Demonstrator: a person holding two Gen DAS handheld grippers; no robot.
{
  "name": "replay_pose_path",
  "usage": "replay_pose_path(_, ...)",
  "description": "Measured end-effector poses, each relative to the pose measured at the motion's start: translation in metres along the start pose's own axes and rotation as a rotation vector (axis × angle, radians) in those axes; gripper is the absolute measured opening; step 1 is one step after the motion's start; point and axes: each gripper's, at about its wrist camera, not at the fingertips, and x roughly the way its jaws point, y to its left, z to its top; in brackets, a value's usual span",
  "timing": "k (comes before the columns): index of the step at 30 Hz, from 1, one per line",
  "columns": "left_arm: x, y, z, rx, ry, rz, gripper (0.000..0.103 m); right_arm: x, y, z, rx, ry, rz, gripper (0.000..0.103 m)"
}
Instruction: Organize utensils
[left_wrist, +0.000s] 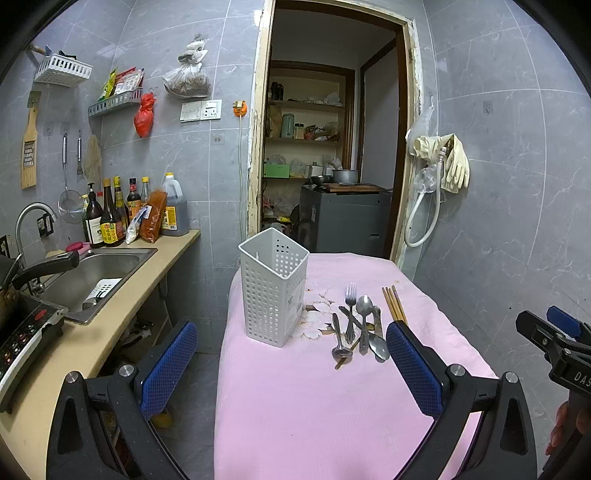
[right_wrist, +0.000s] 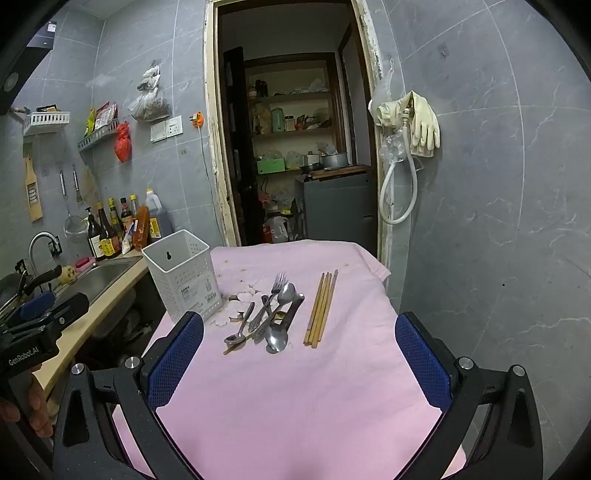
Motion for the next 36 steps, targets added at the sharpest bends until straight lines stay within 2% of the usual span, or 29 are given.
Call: replay_pose_path(36,0.0038,0.0002,-0.0041,0.007,0.007,0.006,0.103,0.0092,0.003,-0.0042,-0.001,0.012,0.003,0.102)
